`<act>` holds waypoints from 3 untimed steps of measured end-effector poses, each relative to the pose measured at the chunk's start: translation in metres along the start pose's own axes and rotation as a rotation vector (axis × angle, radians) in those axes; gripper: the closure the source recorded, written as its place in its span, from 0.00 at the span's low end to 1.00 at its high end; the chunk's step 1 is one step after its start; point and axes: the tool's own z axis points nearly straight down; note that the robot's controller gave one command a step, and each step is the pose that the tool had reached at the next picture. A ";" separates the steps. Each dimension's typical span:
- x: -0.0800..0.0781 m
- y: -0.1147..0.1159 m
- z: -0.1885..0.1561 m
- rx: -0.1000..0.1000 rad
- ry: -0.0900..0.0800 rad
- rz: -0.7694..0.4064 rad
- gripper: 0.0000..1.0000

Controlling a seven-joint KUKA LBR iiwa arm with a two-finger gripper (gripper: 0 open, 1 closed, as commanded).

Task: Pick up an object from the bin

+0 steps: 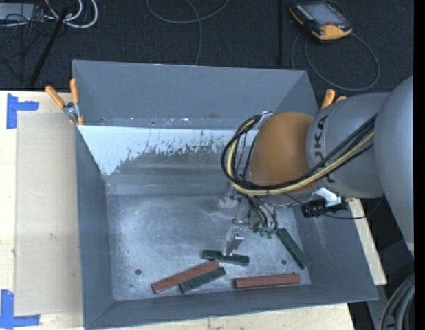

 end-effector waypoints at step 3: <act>0.033 -0.005 0.014 -0.003 -0.047 -0.191 0.00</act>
Offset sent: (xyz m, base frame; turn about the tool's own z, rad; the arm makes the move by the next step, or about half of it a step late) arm -0.0454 -0.0012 -0.0216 -0.1960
